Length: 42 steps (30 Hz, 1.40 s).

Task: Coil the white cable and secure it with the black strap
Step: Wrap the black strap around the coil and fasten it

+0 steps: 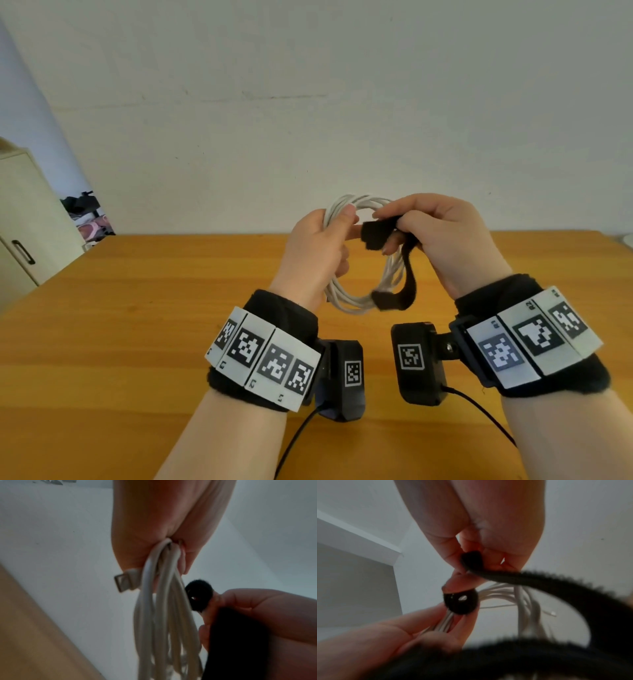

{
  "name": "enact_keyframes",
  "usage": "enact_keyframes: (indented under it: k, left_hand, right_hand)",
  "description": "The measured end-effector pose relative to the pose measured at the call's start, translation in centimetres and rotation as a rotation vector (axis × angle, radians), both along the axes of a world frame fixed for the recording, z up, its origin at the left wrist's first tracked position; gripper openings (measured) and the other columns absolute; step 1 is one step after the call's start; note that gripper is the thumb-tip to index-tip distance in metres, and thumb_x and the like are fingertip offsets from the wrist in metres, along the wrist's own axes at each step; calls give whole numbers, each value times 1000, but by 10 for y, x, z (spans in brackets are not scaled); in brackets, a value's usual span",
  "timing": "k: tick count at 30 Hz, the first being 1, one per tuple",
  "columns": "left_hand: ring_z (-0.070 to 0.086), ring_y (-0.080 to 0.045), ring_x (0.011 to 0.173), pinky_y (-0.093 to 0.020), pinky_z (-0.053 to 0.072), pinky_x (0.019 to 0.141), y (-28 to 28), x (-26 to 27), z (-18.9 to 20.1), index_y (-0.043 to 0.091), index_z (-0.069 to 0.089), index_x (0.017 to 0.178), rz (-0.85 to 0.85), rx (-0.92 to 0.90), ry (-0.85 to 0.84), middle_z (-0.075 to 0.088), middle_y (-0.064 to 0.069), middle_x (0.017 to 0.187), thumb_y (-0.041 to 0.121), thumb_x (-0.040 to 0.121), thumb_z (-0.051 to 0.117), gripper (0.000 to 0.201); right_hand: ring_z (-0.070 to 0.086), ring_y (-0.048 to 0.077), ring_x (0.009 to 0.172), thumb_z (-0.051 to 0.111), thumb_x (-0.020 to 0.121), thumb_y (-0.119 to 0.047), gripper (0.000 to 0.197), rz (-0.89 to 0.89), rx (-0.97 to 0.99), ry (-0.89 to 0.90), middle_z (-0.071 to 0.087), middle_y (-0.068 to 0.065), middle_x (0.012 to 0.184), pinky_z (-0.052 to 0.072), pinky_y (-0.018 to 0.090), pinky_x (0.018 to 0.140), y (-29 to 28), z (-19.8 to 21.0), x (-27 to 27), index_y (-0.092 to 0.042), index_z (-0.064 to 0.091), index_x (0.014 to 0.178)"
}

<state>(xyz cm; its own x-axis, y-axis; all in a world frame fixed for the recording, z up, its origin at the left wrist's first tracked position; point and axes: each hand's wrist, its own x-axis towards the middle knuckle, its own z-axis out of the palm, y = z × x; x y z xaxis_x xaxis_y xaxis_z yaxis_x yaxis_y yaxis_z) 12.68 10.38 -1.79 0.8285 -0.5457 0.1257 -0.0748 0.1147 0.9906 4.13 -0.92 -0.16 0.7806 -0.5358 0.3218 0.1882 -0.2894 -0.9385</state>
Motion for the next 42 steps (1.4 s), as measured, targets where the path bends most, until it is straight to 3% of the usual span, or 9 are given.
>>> enact_keyframes:
  k: [8, 12, 16, 20, 23, 26, 34, 38, 42]
  left_hand:
    - [28, -4, 37, -18, 26, 40, -1, 1, -2, 6, 56, 98, -100, 14, -18, 56, -18, 87, 25, 96, 49, 20]
    - [30, -5, 40, -19, 27, 40, -1, 2, -2, 6, 56, 90, -43, 27, -70, 42, -12, 72, 20, 92, 55, 14]
    - [29, -6, 41, -20, 28, 41, -1, 5, -4, -8, 55, 110, -2, -15, -47, 50, -11, 88, 23, 92, 55, 35]
    - [28, -5, 41, -19, 27, 41, 0, 5, -3, -1, 58, 102, 1, -36, -12, 48, -11, 86, 29, 93, 55, 32]
    - [29, -8, 43, -21, 29, 43, 2, 5, -2, 10, 54, 87, 12, -7, -32, 43, -10, 80, 39, 90, 56, 30]
    - [29, -7, 42, -21, 29, 43, 3, 7, -3, -1, 59, 102, -11, 61, -68, 51, -9, 88, 45, 87, 58, 48]
    - [29, -9, 45, -21, 29, 43, 3, 7, -4, 1, 61, 103, -1, 46, -54, 41, 0, 62, 27, 86, 65, 32]
    - [27, -9, 44, -22, 28, 43, 6, 7, -2, 10, 55, 88, 41, 6, -64, 35, 8, 53, 25, 88, 63, 16]
    - [28, -9, 43, -23, 27, 43, 5, 6, -2, 10, 55, 90, 55, 1, -51, 38, 5, 56, 23, 89, 60, 14]
  right_hand:
    - [65, 19, 68, 62, 82, -5, 9, 34, -30, -21, 64, 10, 73, 54, 33, 76, 0, 1, 0, -9, 61, 74]
    - [68, 27, 77, 78, 71, -24, 21, -100, -222, 19, 65, 4, 71, 56, 38, 75, 0, -4, 3, -16, 58, 71]
    - [63, 30, 72, 74, 75, -27, 22, -104, -265, 36, 67, 14, 74, 54, 39, 71, -2, -4, 2, -10, 61, 76]
    - [65, 14, 68, 68, 77, -7, 8, -53, -292, 79, 69, 4, 74, 56, 30, 71, -2, -4, 1, -14, 63, 79]
    - [63, 0, 70, 56, 78, 3, 29, -34, -346, 52, 70, -8, 79, 51, 14, 70, 0, -4, 1, -23, 68, 79]
    - [62, -9, 85, 51, 81, 2, 38, -27, -358, 32, 68, -20, 88, 47, 3, 75, 2, -4, 1, -30, 70, 90]
    - [67, 10, 78, 53, 80, -2, 29, -124, -308, 27, 71, -5, 80, 55, 26, 76, -4, -6, 2, -25, 70, 81]
    - [56, 4, 57, 58, 78, -3, 23, -101, -318, 58, 65, -6, 68, 48, 16, 58, -4, -7, 3, -24, 68, 76]
    - [63, 2, 75, 73, 76, -19, 13, -52, -402, 85, 68, -13, 79, 48, 12, 65, 2, -9, 3, -27, 73, 87]
